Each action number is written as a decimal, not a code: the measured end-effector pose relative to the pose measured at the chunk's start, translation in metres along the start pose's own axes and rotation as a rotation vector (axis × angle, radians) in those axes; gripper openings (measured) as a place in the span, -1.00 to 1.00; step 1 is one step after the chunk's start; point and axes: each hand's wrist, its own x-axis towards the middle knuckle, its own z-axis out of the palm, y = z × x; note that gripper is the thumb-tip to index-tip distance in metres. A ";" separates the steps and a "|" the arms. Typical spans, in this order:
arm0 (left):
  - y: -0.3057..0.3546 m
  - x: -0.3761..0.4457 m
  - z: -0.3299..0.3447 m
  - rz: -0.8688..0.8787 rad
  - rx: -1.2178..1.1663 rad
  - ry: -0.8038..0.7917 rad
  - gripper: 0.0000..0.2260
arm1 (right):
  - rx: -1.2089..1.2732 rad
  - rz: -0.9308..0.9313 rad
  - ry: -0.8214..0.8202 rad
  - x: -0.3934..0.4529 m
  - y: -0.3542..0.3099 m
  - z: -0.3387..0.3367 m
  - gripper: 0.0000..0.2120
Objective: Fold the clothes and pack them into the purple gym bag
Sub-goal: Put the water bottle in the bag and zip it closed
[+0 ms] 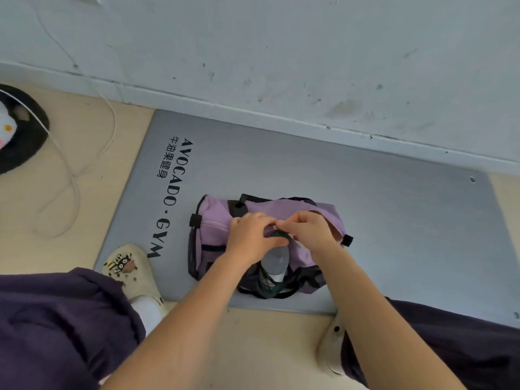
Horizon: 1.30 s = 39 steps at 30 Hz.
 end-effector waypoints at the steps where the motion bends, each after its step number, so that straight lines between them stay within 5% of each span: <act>1: -0.001 0.004 -0.001 0.003 0.000 -0.001 -0.66 | 0.008 -0.010 0.000 0.000 0.001 0.000 -0.75; 11: -0.012 0.009 0.001 -0.049 -0.050 -0.070 -0.68 | -0.093 0.022 0.195 0.007 0.040 -0.051 -0.78; 16: -0.027 0.002 -0.009 -0.175 -0.035 -0.019 -0.72 | -0.053 0.113 0.451 0.006 0.071 -0.113 -0.76; 24: -0.013 -0.001 -0.005 -0.160 -0.149 -0.033 -0.76 | 0.030 0.040 -0.147 -0.007 0.041 -0.036 -0.82; 33: -0.011 -0.004 -0.007 -0.176 -0.150 -0.031 -0.75 | 0.007 -0.137 0.114 0.000 0.046 -0.009 -0.86; 39: -0.008 -0.004 -0.008 -0.171 -0.144 -0.037 -0.75 | -0.053 -0.133 0.087 0.008 0.048 -0.002 -0.81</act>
